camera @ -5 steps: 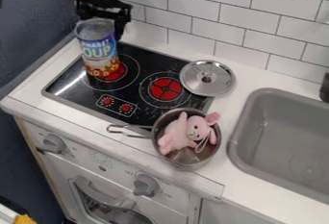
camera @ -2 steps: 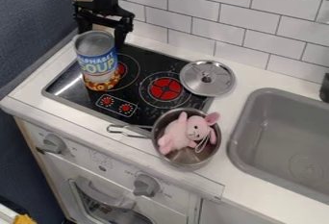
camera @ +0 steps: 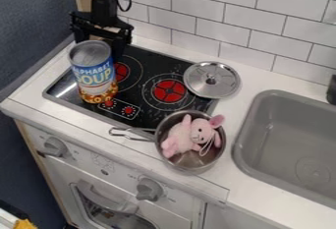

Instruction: Move the can to the bottom left side of the stove

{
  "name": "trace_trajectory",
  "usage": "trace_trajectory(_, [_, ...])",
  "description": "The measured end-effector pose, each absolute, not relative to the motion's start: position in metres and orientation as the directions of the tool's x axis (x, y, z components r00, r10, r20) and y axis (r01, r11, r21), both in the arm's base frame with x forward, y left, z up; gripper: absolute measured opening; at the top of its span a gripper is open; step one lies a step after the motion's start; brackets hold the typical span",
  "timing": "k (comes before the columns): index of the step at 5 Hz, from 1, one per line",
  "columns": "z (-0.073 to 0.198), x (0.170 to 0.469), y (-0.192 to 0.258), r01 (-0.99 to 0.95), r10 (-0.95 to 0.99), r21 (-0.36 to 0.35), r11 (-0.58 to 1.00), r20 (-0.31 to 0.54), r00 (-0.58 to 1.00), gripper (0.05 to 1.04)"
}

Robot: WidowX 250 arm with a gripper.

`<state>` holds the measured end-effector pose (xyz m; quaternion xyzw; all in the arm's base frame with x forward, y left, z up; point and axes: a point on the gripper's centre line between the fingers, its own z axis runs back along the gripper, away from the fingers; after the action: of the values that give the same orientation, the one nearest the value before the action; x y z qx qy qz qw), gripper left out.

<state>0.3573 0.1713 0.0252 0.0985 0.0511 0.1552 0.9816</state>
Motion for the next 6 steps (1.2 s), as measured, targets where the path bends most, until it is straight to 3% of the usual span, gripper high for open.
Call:
trace_trajectory(3, [0.039,0.355,0.169,-0.303,0.318,0.202,0.931,-0.045,0.947,1.000])
trace_trajectory(4, [0.052,0.360,0.167,-0.308,0.316,0.178,0.935,-0.018,0.949,1.000])
trace_trajectory(5, [0.090,0.370,0.164,-0.325,0.316,0.144,0.935,0.081,0.945,1.000])
trace_trajectory(6, [0.099,0.373,0.163,-0.334,0.323,0.130,0.934,0.097,0.941,1.000])
